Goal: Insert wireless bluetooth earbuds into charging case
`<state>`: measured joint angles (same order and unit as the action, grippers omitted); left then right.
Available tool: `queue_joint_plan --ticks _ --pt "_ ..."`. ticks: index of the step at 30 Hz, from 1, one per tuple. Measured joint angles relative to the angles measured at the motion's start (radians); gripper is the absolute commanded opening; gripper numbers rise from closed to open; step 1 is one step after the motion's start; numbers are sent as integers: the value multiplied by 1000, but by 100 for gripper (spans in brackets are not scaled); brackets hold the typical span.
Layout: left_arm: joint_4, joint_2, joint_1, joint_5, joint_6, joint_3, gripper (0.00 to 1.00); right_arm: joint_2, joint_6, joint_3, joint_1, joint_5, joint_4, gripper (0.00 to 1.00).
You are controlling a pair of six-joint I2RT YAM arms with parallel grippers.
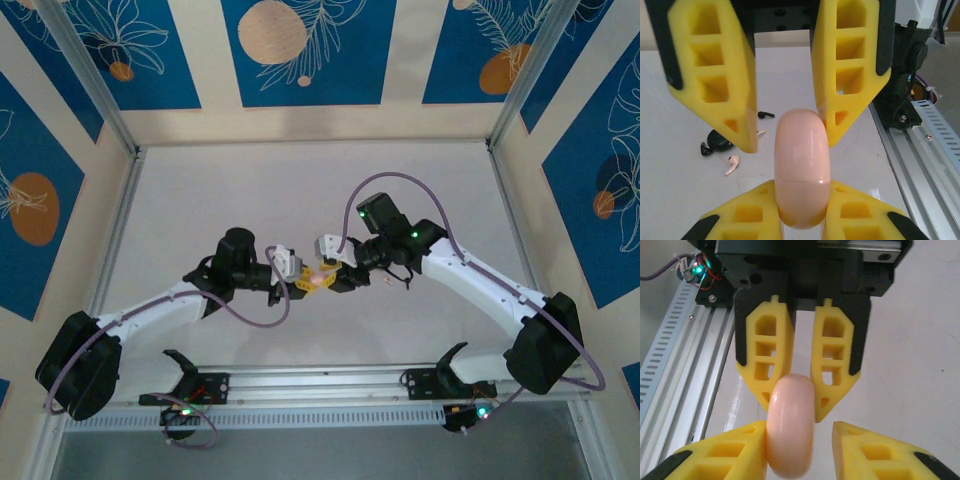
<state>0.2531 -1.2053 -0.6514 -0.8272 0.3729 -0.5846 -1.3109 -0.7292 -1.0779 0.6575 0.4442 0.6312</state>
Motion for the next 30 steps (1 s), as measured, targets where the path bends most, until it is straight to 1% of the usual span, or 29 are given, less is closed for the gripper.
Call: queue_joint_plan --ticks 4,9,12,15,18,22,26,30 --pt "-1 0 0 18 0 0 16 23 26 8 -30 -2 -24 39" --pt "-2 0 -1 12 0 0 16 35 67 10 -84 -37 -83 39" --pt "-1 0 -4 9 0 0 16 39 114 16 -116 -51 -115 39" --pt "3 0 -5 16 -4 0 17 51 205 24 -153 -53 -144 39" --pt "22 0 -5 41 -9 8 17 69 343 26 -206 -69 -148 39" --pt "34 -5 -5 76 -19 26 17 59 568 13 -266 -162 -77 39" --pt "39 -20 -5 100 -27 37 17 -37 819 -34 -301 -227 48 38" --pt "39 -29 -5 109 -34 42 17 -113 1022 -4 -302 -229 102 40"
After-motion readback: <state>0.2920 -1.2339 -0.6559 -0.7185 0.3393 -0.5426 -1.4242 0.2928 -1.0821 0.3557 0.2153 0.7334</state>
